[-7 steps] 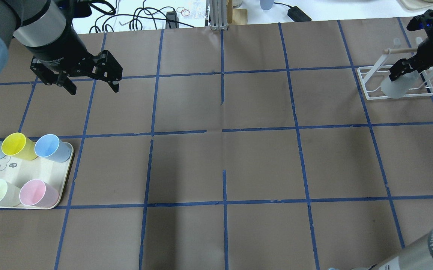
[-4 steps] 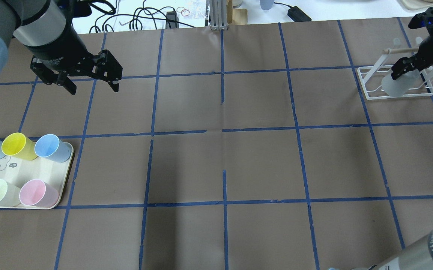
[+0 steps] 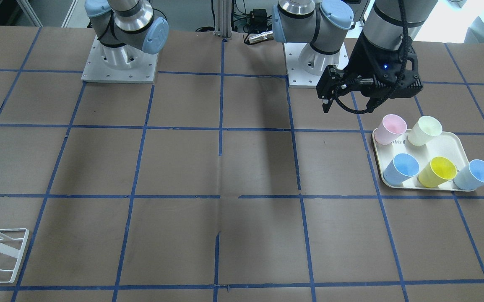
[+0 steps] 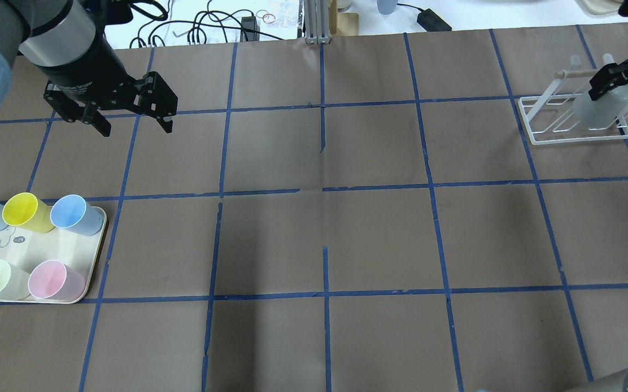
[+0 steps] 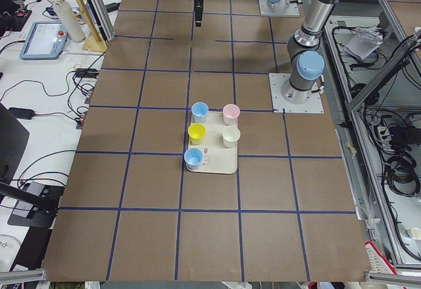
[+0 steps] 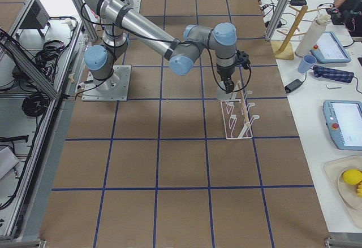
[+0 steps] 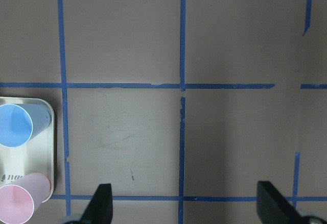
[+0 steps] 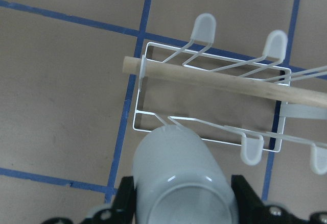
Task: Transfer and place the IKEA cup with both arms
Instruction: 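Lift the white cup off the rack with the right gripper, then carry the white cup toward the left gripper while the left arm reaches to meet it, then close the left gripper on the white cup's base beside the right gripper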
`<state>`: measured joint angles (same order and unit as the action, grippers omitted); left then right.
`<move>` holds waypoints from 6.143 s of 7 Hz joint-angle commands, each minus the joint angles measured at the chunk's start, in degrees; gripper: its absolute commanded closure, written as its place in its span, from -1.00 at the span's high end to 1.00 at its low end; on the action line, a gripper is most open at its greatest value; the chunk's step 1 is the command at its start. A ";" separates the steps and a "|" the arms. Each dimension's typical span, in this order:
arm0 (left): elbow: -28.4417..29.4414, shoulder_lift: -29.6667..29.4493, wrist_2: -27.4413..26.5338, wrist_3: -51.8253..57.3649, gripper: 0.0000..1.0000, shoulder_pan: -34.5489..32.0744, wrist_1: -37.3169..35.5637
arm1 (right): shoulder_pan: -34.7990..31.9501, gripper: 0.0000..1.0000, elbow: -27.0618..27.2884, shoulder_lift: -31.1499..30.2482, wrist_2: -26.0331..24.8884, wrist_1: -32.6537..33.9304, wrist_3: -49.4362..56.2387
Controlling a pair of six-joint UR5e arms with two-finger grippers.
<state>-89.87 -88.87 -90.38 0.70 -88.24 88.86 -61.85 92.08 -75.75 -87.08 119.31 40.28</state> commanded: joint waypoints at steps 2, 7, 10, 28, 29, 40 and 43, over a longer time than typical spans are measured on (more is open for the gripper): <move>0.13 -0.07 0.03 0.09 1.00 0.00 0.00 | -0.11 -0.77 -0.14 -6.75 -0.81 -5.97 0.15; -1.71 1.41 3.78 4.01 1.00 1.05 0.62 | -20.45 -0.86 0.12 -12.14 1.65 -19.27 -35.01; -6.18 4.13 24.13 9.13 1.00 9.46 3.60 | -32.70 -0.99 0.21 -11.79 13.28 -20.08 -51.94; -19.38 3.09 76.94 31.29 0.95 12.05 27.34 | -27.27 -1.00 16.64 -10.56 87.34 -21.05 -60.94; -19.56 3.09 77.89 31.20 0.78 11.87 27.25 | -27.27 -1.00 16.64 -10.47 87.35 -21.13 -60.94; -19.47 2.47 81.59 32.87 -1.00 10.90 25.14 | -27.54 -1.00 16.64 -10.03 87.26 -21.13 -64.00; -19.29 2.82 81.59 32.70 -1.00 11.07 25.14 | -27.54 0.93 16.64 -9.95 86.04 -20.96 -64.45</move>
<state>-109.26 -86.19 -8.82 33.45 -77.26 114.01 -89.38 108.70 -85.77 -0.14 98.28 -23.92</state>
